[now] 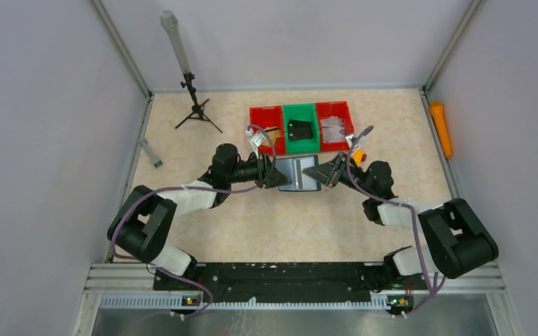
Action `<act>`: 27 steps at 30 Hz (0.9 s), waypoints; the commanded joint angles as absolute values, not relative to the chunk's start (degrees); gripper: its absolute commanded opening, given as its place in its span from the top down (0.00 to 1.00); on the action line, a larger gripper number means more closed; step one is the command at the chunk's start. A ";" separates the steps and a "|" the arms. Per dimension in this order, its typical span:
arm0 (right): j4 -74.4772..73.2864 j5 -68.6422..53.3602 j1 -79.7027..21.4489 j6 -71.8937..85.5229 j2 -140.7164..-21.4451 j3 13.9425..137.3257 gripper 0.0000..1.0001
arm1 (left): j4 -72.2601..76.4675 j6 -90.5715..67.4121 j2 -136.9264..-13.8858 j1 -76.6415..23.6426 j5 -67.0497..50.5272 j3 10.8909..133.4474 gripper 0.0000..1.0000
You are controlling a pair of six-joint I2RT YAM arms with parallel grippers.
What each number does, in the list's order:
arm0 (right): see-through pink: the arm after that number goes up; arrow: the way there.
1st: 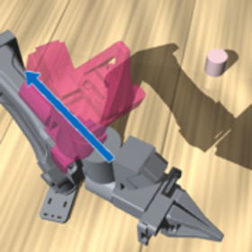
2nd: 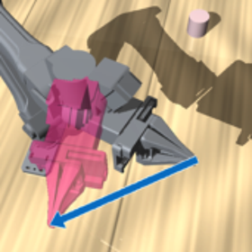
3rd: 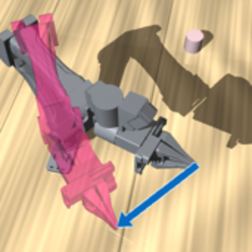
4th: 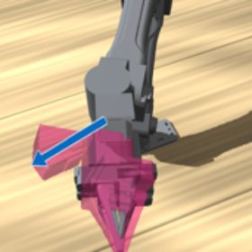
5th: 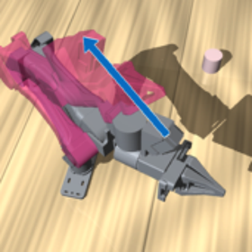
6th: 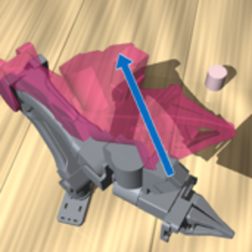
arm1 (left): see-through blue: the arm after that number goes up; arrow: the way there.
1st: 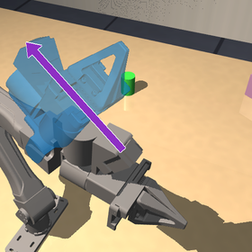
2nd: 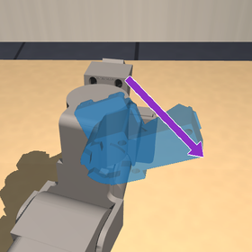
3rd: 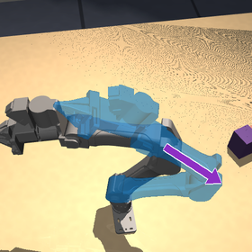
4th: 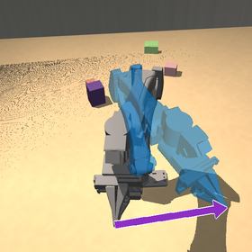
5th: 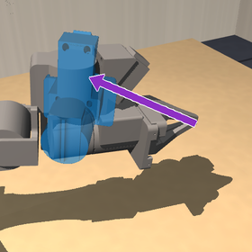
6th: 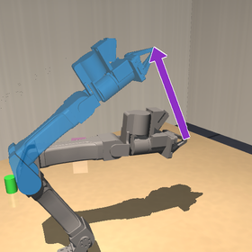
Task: Take the credit cards out of the card holder
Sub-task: Remove the credit card from the card holder.
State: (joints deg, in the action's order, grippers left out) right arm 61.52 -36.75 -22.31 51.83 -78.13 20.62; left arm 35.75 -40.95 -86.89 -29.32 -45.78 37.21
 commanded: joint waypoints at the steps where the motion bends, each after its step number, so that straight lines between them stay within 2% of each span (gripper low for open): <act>1: 70.79 -40.36 -21.97 55.33 -78.64 20.75 1.00 | 45.37 -44.24 -87.09 -29.23 -49.72 37.39 0.63; 2: 71.98 -40.85 -21.97 56.34 -79.14 20.69 1.00 | 47.53 -45.45 -87.14 -29.07 -50.41 36.90 0.63; 5: 75.70 -42.46 -21.97 58.56 -81.13 20.86 1.00 | 54.40 -48.62 -87.71 -28.96 -52.71 36.03 0.75; 7: 78.42 -43.32 -21.97 59.73 -82.50 20.87 1.00 | 55.52 -49.37 -88.01 -29.00 -53.40 35.95 0.79; 16: 81.04 -44.40 -21.97 60.56 -84.02 21.09 1.00 | 53.40 -49.26 -89.50 -29.04 -54.02 37.32 0.73; 22: 82.37 -45.01 -22.15 61.27 -84.66 21.14 1.00 | 59.09 -53.25 -91.37 -29.09 -55.89 37.17 0.73; 27: 83.05 -45.44 -22.71 61.67 -85.83 21.65 1.00 | 61.33 -54.32 -91.32 -29.15 -56.37 36.89 0.77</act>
State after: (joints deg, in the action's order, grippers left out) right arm 77.19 -43.64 -22.28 60.77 -85.06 20.62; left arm 55.42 -53.04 -91.05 -29.21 -55.35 36.47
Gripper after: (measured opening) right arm 0.117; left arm 0.237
